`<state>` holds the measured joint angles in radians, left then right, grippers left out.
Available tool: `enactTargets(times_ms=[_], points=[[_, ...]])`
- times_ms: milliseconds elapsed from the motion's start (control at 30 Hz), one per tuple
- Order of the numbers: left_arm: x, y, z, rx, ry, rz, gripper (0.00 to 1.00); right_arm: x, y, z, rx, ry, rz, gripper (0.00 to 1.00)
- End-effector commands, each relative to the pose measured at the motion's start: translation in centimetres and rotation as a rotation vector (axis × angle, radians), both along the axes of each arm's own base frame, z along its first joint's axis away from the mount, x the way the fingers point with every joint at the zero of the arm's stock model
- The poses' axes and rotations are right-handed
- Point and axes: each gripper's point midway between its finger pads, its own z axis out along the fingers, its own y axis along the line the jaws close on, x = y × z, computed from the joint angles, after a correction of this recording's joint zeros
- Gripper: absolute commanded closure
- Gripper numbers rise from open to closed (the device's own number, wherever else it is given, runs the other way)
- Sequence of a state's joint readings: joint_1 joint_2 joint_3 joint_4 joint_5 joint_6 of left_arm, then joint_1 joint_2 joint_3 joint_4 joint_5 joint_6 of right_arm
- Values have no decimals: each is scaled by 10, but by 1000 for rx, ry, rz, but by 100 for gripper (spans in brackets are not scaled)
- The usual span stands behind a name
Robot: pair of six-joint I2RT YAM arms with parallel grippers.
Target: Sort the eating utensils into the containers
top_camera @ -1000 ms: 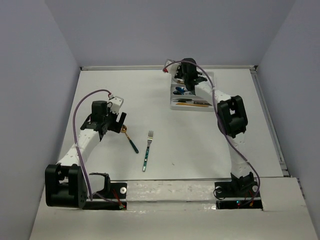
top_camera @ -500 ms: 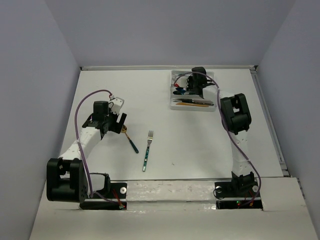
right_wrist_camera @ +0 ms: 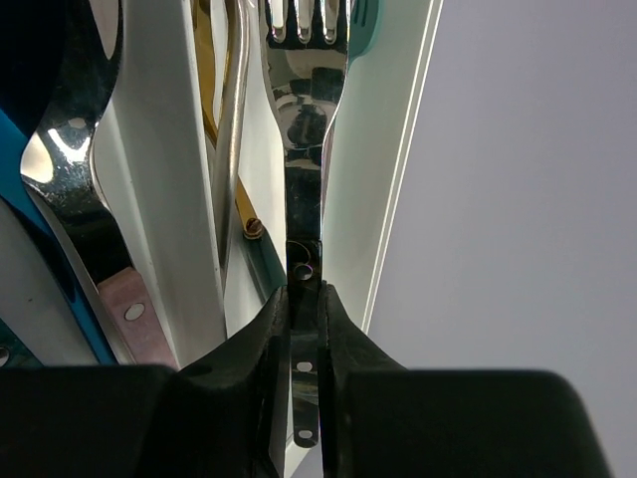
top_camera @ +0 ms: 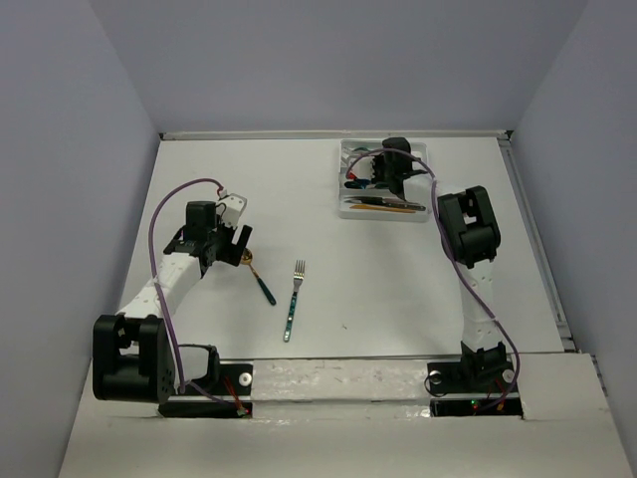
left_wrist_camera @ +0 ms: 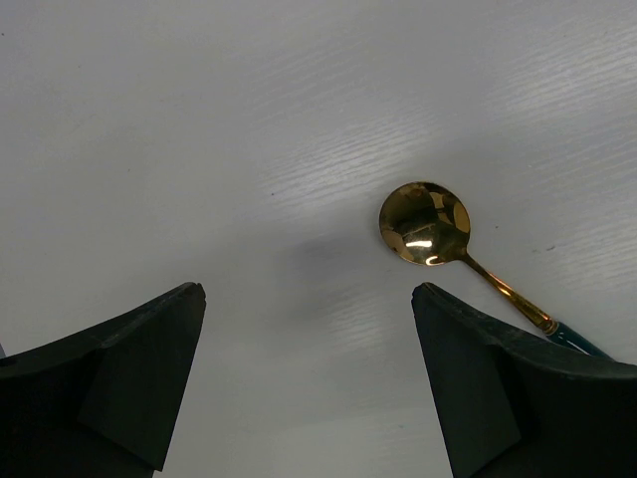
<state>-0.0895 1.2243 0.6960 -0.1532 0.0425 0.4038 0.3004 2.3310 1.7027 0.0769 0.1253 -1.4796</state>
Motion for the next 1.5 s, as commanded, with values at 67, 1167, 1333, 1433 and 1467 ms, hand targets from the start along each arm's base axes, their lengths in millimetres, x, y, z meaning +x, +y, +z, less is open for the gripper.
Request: enactTargets(times_ms=[67, 1167, 1333, 1433, 1467], points=[[3, 4, 4, 11, -26, 6, 1, 11, 0, 28, 7, -113, 13, 74], [-8, 50, 71, 78, -260, 186, 1, -310, 220, 118, 1383, 733, -746, 25], [-11, 50, 81, 27, -293, 173, 1, -371, 242, 65, 1244, 676, -830, 24], [-12, 44, 83, -3, -301, 141, 1, -393, 263, 44, 1207, 704, -870, 24], [-12, 42, 83, -9, -303, 134, 1, -399, 268, 37, 1189, 722, -877, 23]])
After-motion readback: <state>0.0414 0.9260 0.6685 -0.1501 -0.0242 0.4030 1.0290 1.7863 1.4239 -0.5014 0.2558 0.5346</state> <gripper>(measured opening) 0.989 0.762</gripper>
